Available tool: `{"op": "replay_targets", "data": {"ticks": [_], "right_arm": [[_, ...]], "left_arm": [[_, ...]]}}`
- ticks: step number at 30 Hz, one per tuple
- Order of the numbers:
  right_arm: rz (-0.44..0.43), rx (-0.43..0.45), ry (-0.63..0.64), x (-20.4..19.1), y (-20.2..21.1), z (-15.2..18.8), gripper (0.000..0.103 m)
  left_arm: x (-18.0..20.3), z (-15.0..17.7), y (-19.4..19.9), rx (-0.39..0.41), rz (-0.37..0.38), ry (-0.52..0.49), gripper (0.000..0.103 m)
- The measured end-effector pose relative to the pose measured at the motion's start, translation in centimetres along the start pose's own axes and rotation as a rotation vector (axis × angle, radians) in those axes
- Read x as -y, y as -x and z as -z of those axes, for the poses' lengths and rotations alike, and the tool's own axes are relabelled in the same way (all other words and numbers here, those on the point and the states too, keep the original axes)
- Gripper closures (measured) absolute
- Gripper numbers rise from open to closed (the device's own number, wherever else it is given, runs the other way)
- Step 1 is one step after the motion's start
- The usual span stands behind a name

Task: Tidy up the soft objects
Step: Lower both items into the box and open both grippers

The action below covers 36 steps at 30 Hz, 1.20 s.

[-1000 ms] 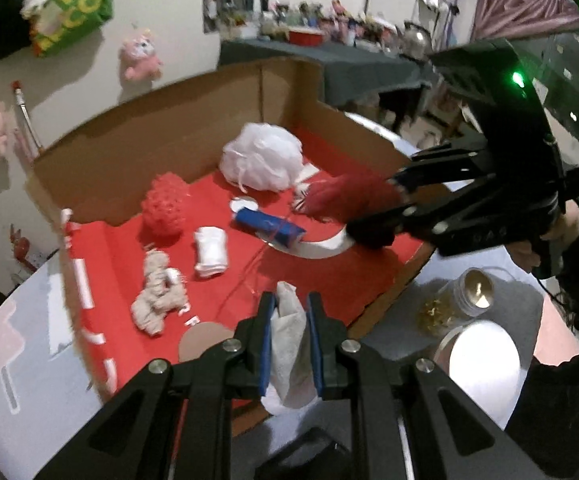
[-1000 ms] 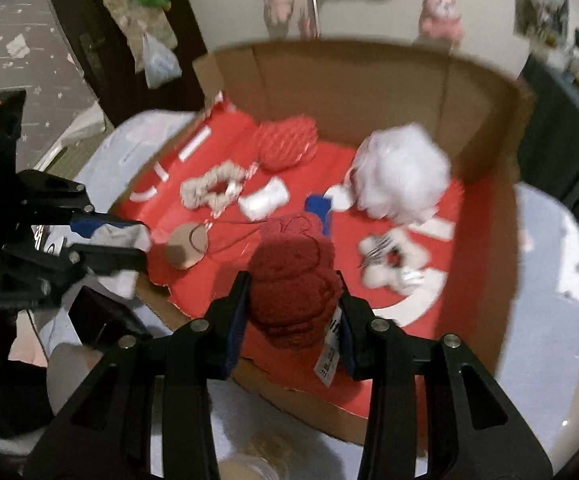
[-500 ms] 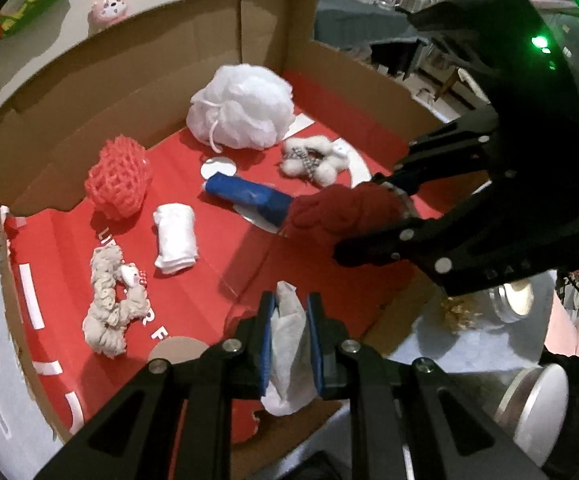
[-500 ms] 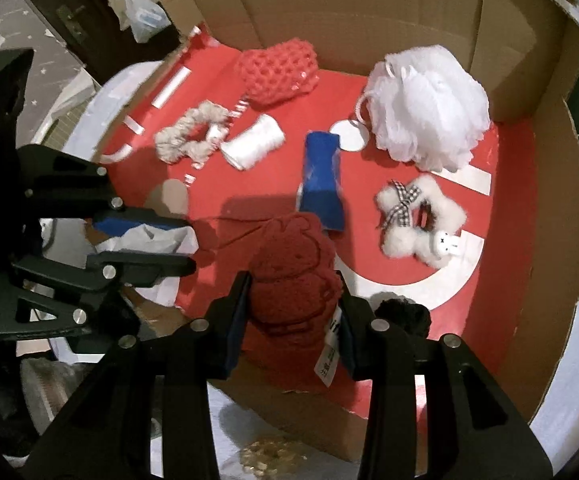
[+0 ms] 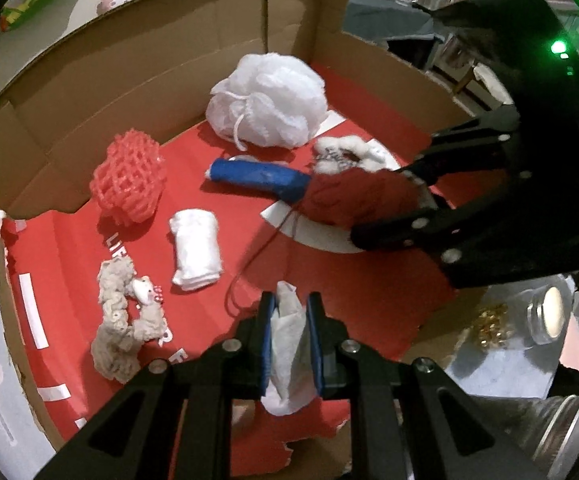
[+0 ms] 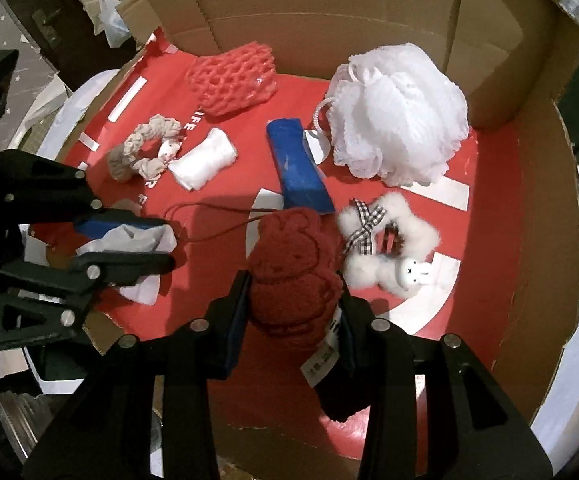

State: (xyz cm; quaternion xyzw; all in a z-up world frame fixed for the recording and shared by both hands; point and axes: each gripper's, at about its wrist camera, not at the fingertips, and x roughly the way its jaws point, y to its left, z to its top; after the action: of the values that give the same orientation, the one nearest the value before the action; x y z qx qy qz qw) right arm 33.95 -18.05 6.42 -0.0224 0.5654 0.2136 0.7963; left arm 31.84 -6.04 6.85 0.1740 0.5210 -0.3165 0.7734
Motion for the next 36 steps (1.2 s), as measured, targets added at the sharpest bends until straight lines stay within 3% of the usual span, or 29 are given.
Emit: {"op": "replay_targets", "data": {"ticks": [13, 15, 19, 22, 27, 31, 33, 36], "right_arm": [[-0.008, -0.024, 0.055, -1.5, -0.5, 1.1, 0.063], [-0.005, -0.024, 0.06, -1.6, -0.6, 1.0, 0.062], [-0.004, -0.019, 0.051, -1.5, -0.7, 1.0, 0.052], [0.006, -0.01, 0.045, -1.5, -0.4, 1.0, 0.051], [0.025, 0.035, 0.022, -1.4, 1.0, 1.2, 0.043], [0.05, 0.106, -0.015, -1.9, 3.5, 1.7, 0.028], [0.08, 0.131, -0.03, -2.3, 4.3, 2.0, 0.027], [0.151, 0.172, -0.071, -3.0, 5.5, 2.8, 0.022]], "left_arm": [[-0.1, 0.2, -1.3, -0.015, -0.037, 0.0, 0.086], [-0.1, 0.2, -1.2, -0.013, -0.04, 0.003, 0.082], [0.0, 0.2, -1.4, -0.009, -0.045, 0.011, 0.078], [-0.2, 0.3, -1.0, 0.005, -0.045, 0.025, 0.069], [-0.8, 0.9, 1.1, 0.061, -0.054, 0.084, 0.044], [-1.3, 1.8, 3.8, 0.14, -0.056, 0.179, 0.025], [-1.4, 2.5, 5.1, 0.179, -0.076, 0.221, 0.013], [-1.5, 3.6, 6.4, 0.224, -0.123, 0.288, 0.005]]}}
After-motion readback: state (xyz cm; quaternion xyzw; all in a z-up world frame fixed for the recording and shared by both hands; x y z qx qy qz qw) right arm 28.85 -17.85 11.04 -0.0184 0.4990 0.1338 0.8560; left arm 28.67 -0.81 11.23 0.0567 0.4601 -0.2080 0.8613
